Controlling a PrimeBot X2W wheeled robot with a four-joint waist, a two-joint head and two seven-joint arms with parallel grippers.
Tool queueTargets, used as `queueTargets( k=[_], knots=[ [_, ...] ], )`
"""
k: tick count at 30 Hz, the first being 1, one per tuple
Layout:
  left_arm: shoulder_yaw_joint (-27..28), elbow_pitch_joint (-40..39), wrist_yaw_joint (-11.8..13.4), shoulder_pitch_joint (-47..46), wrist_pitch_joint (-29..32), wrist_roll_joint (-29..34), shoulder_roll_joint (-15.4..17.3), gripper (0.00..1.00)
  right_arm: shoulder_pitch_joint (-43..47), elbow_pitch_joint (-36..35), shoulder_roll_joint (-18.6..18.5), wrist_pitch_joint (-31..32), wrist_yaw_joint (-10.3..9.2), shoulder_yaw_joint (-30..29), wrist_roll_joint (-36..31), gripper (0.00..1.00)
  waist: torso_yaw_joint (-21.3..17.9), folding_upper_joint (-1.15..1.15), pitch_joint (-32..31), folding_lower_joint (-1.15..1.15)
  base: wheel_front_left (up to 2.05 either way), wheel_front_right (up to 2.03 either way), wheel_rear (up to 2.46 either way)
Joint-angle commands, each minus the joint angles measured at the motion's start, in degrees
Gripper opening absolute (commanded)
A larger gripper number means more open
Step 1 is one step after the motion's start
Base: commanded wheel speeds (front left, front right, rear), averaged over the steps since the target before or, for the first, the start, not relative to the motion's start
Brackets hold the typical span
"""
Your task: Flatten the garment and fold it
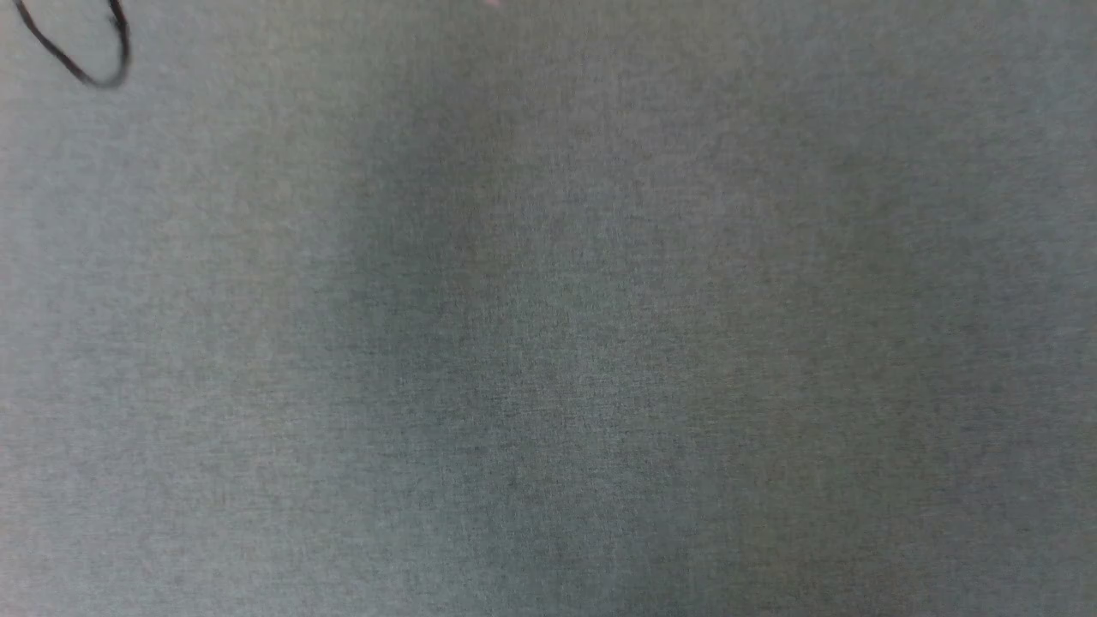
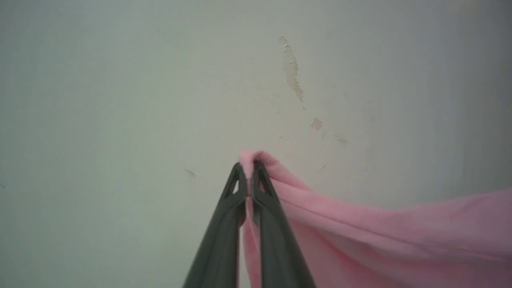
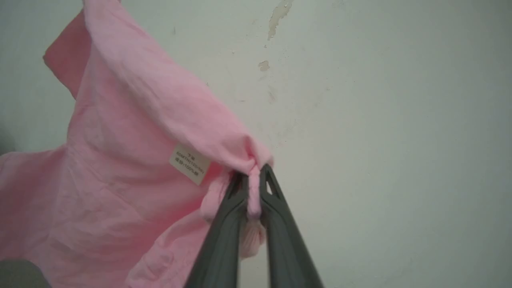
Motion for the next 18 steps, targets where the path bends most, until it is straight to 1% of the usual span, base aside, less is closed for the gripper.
queueTargets(
  k=[1,5,9,13,18],
  knots=[
    [1.05,0.78,0.43,-2.13,-0.71,0.59,-0.16,0.00,-2.74,1.46,0.49,-0.58,-0.13,0.76,-0.54,0.00,0.27,0.00,6.48,-0.02,0.00,0.00,0.00],
    [3.60,2.06,0.27,-5.91,-1.65,1.07,-0.30,0.00,-9.26,5.30,0.77,-2.26,-0.13,2.76,-1.29,0.00,0.46,0.00,8.54,-0.02,0.00,0.00,0.00],
    [5.44,2.86,-0.71,-5.62,-2.01,1.23,0.05,0.00,-12.29,8.34,1.03,-3.45,-0.13,5.40,-0.79,0.00,0.79,0.00,9.71,-0.02,0.00,0.00,0.00],
    [6.44,2.93,-1.66,-0.90,-2.12,1.86,0.16,0.00,-9.99,10.48,1.44,-4.61,-0.13,9.67,1.28,0.00,0.86,0.00,9.81,-0.02,0.00,0.00,0.00],
    [11.42,-0.39,-1.85,11.60,-2.14,3.00,0.17,0.00,-2.30,11.57,2.01,-8.28,-0.13,15.33,3.71,0.00,0.34,0.00,8.45,-0.02,0.00,0.00,0.00]
  ],
)
